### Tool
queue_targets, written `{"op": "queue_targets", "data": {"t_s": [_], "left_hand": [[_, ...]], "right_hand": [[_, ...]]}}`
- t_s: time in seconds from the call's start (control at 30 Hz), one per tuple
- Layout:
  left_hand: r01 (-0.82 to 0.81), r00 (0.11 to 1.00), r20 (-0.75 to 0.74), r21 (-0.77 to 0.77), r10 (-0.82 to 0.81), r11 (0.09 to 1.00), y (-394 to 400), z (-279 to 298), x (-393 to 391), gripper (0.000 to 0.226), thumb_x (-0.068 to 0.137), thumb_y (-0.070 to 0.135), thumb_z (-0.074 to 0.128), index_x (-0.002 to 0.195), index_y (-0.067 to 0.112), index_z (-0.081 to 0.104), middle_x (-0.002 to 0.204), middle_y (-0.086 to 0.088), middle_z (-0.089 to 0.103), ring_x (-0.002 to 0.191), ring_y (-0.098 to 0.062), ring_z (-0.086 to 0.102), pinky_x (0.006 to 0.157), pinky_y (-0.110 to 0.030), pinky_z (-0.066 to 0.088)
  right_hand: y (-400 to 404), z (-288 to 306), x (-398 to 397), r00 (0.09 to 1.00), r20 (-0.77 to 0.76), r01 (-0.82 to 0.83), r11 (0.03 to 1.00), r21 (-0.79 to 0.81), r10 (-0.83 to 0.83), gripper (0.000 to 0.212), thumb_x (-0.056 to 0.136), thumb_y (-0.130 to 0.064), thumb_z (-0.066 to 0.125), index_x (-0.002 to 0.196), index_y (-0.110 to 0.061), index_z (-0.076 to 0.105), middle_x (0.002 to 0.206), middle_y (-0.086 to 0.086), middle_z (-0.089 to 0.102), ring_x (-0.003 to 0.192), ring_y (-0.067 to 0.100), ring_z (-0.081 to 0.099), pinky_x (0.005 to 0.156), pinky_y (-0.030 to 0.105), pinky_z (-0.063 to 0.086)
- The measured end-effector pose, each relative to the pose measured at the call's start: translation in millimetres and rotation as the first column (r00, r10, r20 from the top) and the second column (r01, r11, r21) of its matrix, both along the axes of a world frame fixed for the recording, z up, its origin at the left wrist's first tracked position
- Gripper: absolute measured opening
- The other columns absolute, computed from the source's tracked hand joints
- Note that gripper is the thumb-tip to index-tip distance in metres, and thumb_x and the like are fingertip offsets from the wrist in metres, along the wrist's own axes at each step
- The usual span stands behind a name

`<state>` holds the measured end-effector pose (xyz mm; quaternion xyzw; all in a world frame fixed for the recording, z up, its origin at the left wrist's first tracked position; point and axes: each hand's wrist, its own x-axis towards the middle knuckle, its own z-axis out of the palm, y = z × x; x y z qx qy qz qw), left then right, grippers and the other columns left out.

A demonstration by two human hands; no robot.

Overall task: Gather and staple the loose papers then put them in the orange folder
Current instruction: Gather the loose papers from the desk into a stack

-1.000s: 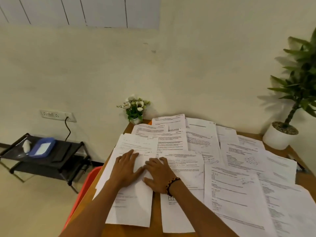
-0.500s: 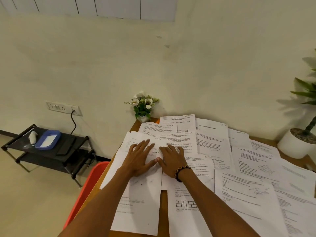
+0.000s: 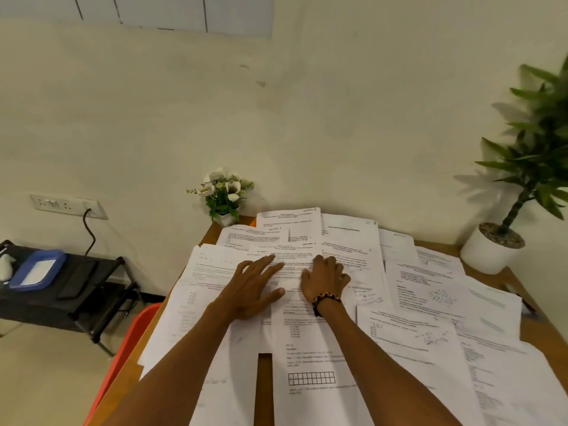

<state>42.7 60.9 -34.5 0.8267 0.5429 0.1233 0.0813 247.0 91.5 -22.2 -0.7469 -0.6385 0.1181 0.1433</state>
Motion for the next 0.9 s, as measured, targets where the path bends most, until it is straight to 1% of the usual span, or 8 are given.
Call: {"op": "queue_targets", "data": {"t_s": [0.2, 0.33, 0.43, 0.5, 0.57, 0.67, 0.8, 0.9], "left_hand": [[0.029, 0.998, -0.062, -0.068, -0.033, 0.997, -2, -11, 5, 0.077, 0.094, 0.079, 0.027, 0.158, 0.038, 0.017, 0.169, 0.008, 0.011, 0.155, -0.014, 0.012, 0.123, -0.040, 0.001], [0.001, 1.000, 0.015, -0.039, 0.000, 0.999, 9, -7, 5, 0.075, 0.094, 0.078, 0.030, 0.157, 0.038, 0.021, 0.169, 0.007, 0.014, 0.154, -0.015, 0.017, 0.125, -0.042, 0.009], [-0.039, 0.999, 0.037, -0.002, 0.039, 0.999, 26, 0, 5, 0.074, 0.095, 0.075, 0.032, 0.157, 0.034, 0.024, 0.168, 0.003, 0.017, 0.153, -0.018, 0.021, 0.125, -0.043, 0.014], [-0.016, 0.999, -0.030, 0.022, 0.017, 1.000, 36, 4, 5, 0.078, 0.095, 0.075, 0.032, 0.158, 0.031, 0.021, 0.169, 0.001, 0.014, 0.153, -0.019, 0.020, 0.124, -0.042, 0.014], [0.024, 0.995, -0.096, 0.024, -0.021, 0.999, 46, 8, 8, 0.082, 0.094, 0.076, 0.030, 0.160, 0.030, 0.016, 0.170, 0.001, 0.010, 0.155, -0.019, 0.016, 0.125, -0.042, 0.013], [0.031, 0.992, -0.125, 0.028, -0.027, 0.999, 62, 11, 18, 0.084, 0.095, 0.076, 0.027, 0.161, 0.028, 0.012, 0.170, 0.001, 0.003, 0.156, -0.018, 0.010, 0.125, -0.042, 0.011], [0.043, 0.985, -0.166, -0.013, -0.045, 0.999, 80, 13, 40, 0.080, 0.097, 0.073, 0.025, 0.162, 0.030, 0.007, 0.170, 0.003, -0.007, 0.157, -0.019, 0.001, 0.125, -0.046, 0.006], [0.070, 0.984, -0.167, 0.037, -0.063, 0.997, 89, 13, 60, 0.067, 0.103, 0.061, 0.026, 0.161, 0.030, 0.015, 0.170, 0.002, 0.001, 0.157, -0.020, 0.010, 0.125, -0.046, 0.012]], "right_hand": [[7, 3, 4, 0.994, -0.106, -0.001, 0.991, 0.136, 0.015, 0.034, 0.097, -0.036, 0.050, 0.126, -0.020, 0.054, 0.128, 0.006, 0.050, 0.122, 0.027, 0.042, 0.101, 0.047, 0.028], [17, 8, 3, 0.986, 0.048, -0.169, 0.968, 0.188, 0.162, 0.046, 0.095, -0.037, 0.050, 0.139, -0.021, 0.047, 0.150, 0.005, 0.039, 0.141, 0.025, 0.030, 0.111, 0.051, 0.019], [24, 8, -2, 0.914, 0.206, -0.370, 0.926, 0.074, 0.349, 0.050, 0.099, -0.042, 0.042, 0.146, -0.025, 0.038, 0.160, 0.002, 0.026, 0.151, 0.024, 0.014, 0.116, 0.056, 0.009], [28, 4, -5, 0.868, 0.260, -0.434, 0.901, -0.017, 0.423, 0.044, 0.099, -0.044, 0.040, 0.139, -0.027, 0.044, 0.154, 0.000, 0.034, 0.150, 0.024, 0.016, 0.115, 0.059, 0.010], [31, 2, -6, 0.872, 0.256, -0.427, 0.904, -0.020, 0.417, 0.038, 0.098, -0.045, 0.039, 0.130, -0.027, 0.051, 0.144, -0.001, 0.044, 0.143, 0.023, 0.025, 0.111, 0.059, 0.014], [40, 6, 1, 0.914, 0.184, -0.382, 0.919, 0.100, 0.360, 0.035, 0.098, -0.041, 0.039, 0.126, -0.027, 0.054, 0.138, -0.001, 0.047, 0.136, 0.021, 0.031, 0.109, 0.053, 0.018], [68, 19, 18, 0.957, 0.131, -0.274, 0.956, 0.106, 0.260, 0.043, 0.099, -0.039, 0.042, 0.139, -0.024, 0.044, 0.154, 0.004, 0.032, 0.147, 0.024, 0.018, 0.113, 0.056, 0.013], [82, 19, 31, 0.937, 0.205, -0.286, 0.958, -0.014, 0.283, 0.046, 0.100, -0.041, 0.036, 0.141, -0.023, 0.041, 0.158, 0.004, 0.028, 0.151, 0.026, 0.013, 0.114, 0.061, 0.009]]}}
